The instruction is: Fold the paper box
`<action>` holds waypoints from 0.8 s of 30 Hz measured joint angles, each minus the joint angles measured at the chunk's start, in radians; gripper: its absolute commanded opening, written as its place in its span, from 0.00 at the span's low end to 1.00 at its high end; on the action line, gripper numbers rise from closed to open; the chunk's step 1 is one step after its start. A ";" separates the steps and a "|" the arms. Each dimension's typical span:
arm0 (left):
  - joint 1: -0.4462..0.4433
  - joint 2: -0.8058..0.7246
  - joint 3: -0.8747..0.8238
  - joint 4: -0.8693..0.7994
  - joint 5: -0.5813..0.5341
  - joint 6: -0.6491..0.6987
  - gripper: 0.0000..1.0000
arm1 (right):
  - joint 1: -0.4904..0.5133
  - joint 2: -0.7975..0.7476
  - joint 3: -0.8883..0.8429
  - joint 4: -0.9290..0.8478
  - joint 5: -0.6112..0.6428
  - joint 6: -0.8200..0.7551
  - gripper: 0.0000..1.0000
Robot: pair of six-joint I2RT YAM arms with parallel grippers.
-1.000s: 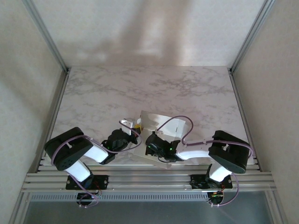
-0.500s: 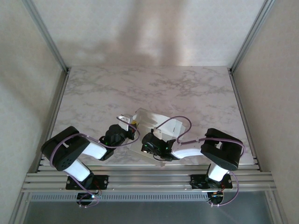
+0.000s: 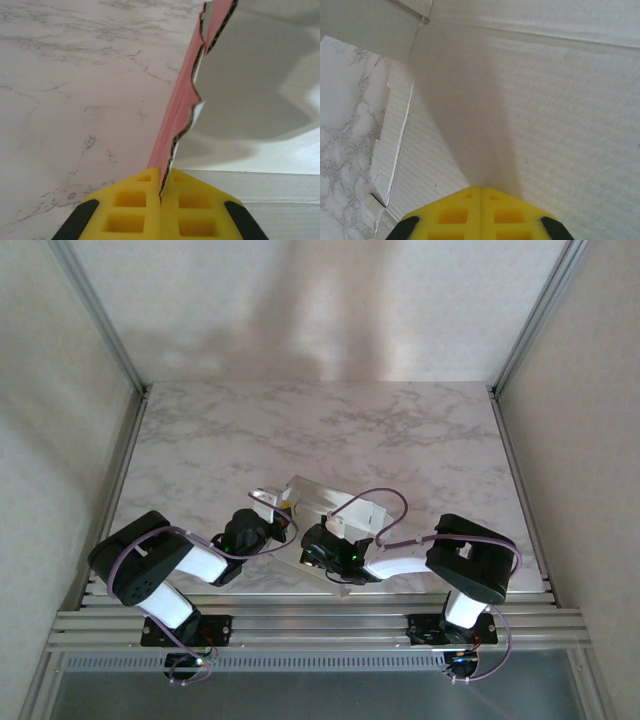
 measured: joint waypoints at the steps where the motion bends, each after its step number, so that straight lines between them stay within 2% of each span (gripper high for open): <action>1: 0.000 0.002 -0.002 0.000 0.000 -0.002 0.00 | 0.000 0.002 0.003 -0.001 0.001 0.000 0.00; 16: -0.001 0.032 0.008 0.028 0.009 -0.040 0.00 | 0.000 0.016 0.020 -0.006 0.008 -0.001 0.00; 24: -0.001 0.004 0.040 -0.057 0.021 -0.059 0.00 | 0.001 0.031 0.037 -0.009 0.012 -0.003 0.00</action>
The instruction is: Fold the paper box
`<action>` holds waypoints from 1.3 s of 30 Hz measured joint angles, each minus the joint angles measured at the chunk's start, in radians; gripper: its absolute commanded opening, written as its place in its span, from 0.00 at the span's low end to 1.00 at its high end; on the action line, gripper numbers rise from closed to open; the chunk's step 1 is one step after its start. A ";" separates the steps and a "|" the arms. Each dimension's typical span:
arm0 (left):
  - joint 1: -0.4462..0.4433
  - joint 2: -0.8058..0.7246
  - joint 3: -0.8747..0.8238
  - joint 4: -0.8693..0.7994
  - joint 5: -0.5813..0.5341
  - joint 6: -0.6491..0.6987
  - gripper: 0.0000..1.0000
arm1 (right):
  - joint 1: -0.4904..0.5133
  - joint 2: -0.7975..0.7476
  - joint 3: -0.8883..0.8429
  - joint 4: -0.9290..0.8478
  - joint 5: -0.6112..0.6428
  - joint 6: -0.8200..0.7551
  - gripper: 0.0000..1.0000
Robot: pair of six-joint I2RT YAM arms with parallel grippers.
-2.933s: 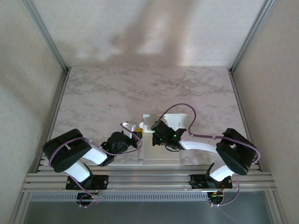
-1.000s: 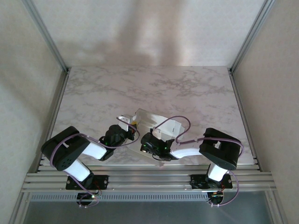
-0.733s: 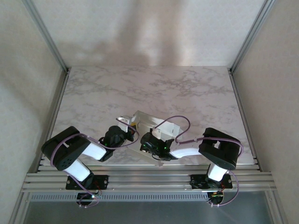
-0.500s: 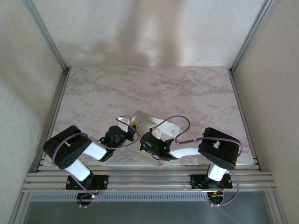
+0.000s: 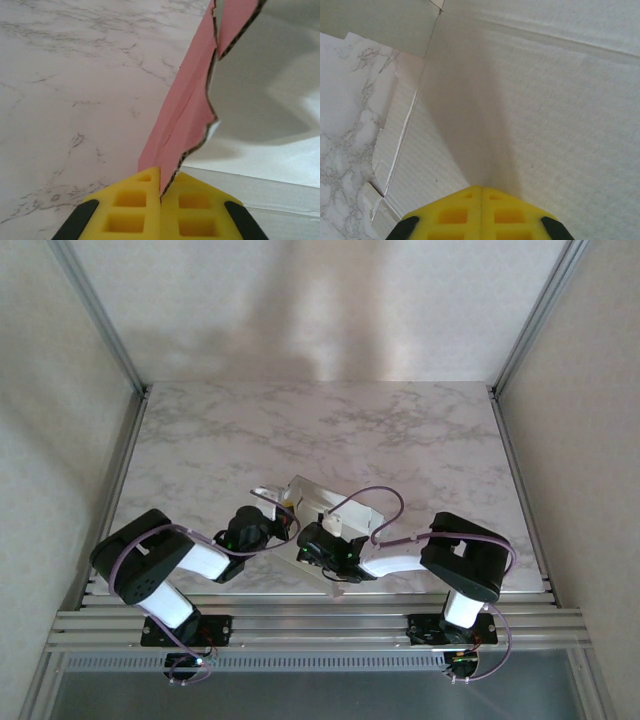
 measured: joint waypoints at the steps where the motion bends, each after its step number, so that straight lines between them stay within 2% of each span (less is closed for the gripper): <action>1: 0.000 -0.003 0.002 -0.008 0.000 0.000 0.00 | 0.000 0.000 0.000 0.000 0.000 0.000 0.00; 6: 0.000 -0.003 0.003 -0.014 -0.001 0.000 0.00 | 0.000 0.002 0.002 0.001 0.000 0.000 0.00; 19: 0.000 0.069 -0.001 0.095 0.000 0.000 0.00 | 0.001 0.006 0.007 0.006 0.007 -0.033 0.00; 24: 0.000 0.068 -0.005 0.100 -0.001 0.000 0.00 | 0.001 -0.011 0.017 -0.036 0.006 -0.121 0.00; 27: 0.000 0.068 -0.005 0.100 -0.001 0.000 0.00 | 0.001 -0.047 0.017 -0.089 0.006 -0.193 0.04; 34: 0.000 0.068 -0.010 0.108 -0.001 0.000 0.00 | 0.000 -0.187 0.017 -0.194 -0.006 -0.352 0.13; 39: -0.001 0.067 -0.010 0.108 -0.001 0.001 0.00 | -0.043 -0.327 0.022 -0.287 -0.085 -0.474 0.18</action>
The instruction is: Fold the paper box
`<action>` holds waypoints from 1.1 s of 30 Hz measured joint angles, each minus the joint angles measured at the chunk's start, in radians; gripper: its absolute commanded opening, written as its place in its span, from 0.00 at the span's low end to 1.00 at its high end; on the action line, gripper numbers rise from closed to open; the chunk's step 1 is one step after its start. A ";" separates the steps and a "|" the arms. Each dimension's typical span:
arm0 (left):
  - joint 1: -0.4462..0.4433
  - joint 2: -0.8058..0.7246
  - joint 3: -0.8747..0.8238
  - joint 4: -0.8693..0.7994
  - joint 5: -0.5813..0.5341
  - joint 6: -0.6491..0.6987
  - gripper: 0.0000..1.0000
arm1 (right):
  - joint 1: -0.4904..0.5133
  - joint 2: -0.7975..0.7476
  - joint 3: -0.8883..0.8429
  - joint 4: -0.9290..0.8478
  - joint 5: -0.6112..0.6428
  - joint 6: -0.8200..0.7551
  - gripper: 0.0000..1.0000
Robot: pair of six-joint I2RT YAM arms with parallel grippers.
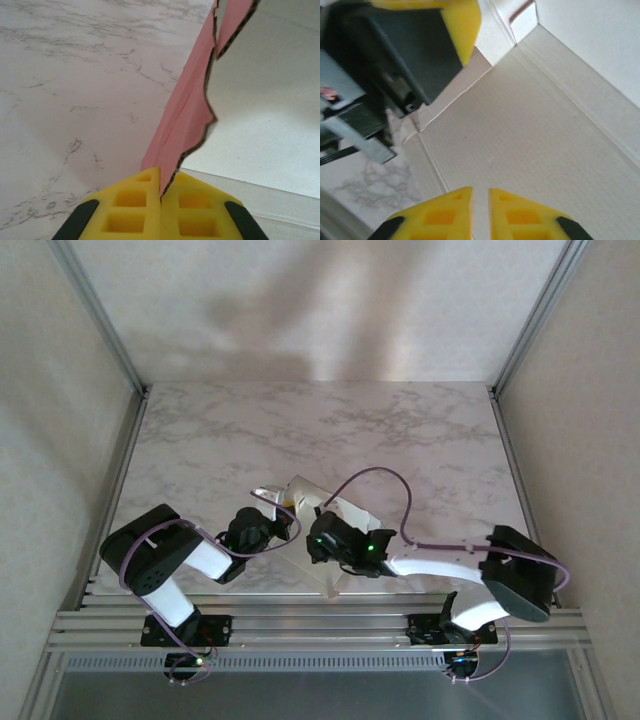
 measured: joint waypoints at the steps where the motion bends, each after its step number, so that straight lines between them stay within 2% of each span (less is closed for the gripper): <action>1: 0.000 -0.001 0.000 0.000 0.000 0.000 0.00 | -0.018 -0.033 0.008 -0.029 -0.026 -0.029 0.19; 7: -0.001 -0.003 0.000 -0.005 0.000 0.005 0.00 | -0.137 -0.130 0.135 -0.188 -0.162 -0.161 0.22; 12: -0.001 -0.008 0.000 -0.011 0.000 0.012 0.00 | -0.247 -0.121 0.375 -0.345 -0.273 -0.263 0.28; 17: -0.002 -0.008 0.000 -0.011 0.002 0.020 0.00 | -0.341 0.014 0.626 -0.450 -0.322 -0.335 0.33; 22: -0.002 -0.009 0.000 -0.011 0.004 0.031 0.00 | -0.404 0.190 0.738 -0.498 -0.393 -0.350 0.43; 23: -0.002 -0.009 0.000 -0.011 0.004 0.031 0.00 | -0.408 0.237 0.768 -0.497 -0.400 -0.352 0.47; 27: -0.004 -0.014 -0.002 -0.016 0.004 0.034 0.00 | -0.405 0.379 0.831 -0.510 -0.403 -0.355 0.53; 33: -0.006 -0.016 -0.003 -0.016 0.004 0.035 0.00 | -0.354 0.489 0.922 -0.578 -0.357 -0.366 0.53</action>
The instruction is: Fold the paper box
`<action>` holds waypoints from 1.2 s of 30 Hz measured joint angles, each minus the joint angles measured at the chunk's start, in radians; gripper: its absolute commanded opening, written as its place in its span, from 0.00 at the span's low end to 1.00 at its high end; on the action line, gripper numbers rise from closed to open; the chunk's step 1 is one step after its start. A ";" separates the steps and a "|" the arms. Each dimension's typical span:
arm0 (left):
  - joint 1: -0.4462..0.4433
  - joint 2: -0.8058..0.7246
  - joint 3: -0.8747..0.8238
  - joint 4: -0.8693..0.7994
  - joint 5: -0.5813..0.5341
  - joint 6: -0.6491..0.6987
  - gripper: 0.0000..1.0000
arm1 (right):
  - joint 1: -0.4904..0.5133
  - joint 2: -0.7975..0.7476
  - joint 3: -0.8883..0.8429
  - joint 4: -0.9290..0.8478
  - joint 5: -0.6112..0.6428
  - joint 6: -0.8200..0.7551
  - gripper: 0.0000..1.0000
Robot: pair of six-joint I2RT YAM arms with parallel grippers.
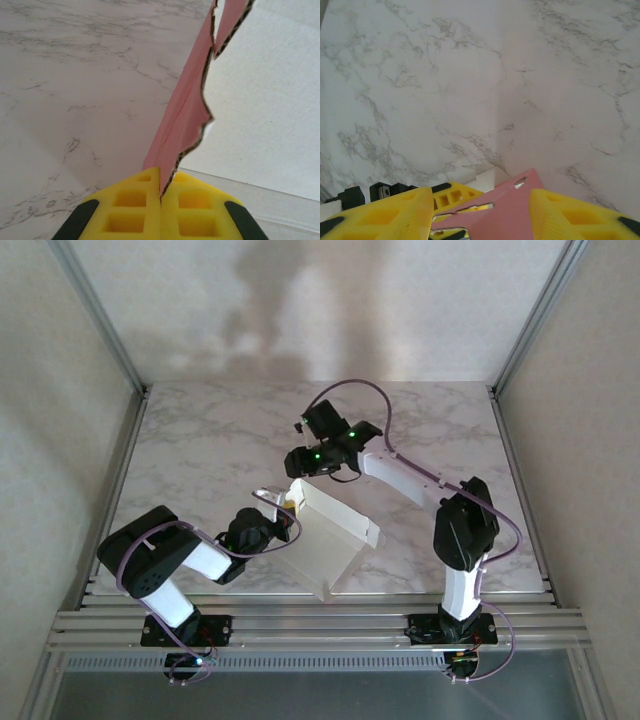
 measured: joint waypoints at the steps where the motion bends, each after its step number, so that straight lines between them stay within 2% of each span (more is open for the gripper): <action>1: 0.000 0.000 0.000 0.000 0.000 0.000 0.00 | 0.012 0.009 0.011 -0.008 0.011 -0.002 0.53; 9: 0.000 -0.006 -0.004 -0.003 0.000 0.000 0.00 | 0.087 0.036 0.078 -0.115 0.138 -0.037 0.52; 14: 0.000 -0.008 -0.004 -0.003 0.000 0.000 0.00 | 0.094 0.054 0.090 -0.171 0.214 -0.061 0.51; 20: 0.000 -0.014 -0.006 -0.010 0.000 0.000 0.00 | 0.099 0.060 0.090 -0.204 0.244 -0.080 0.47; 28: -0.002 -0.019 -0.012 -0.010 0.000 0.000 0.00 | 0.098 0.050 0.074 -0.201 0.236 -0.085 0.50; 36: -0.009 -0.020 -0.012 -0.011 -0.001 0.004 0.00 | 0.061 -0.043 0.008 -0.129 0.113 -0.060 0.56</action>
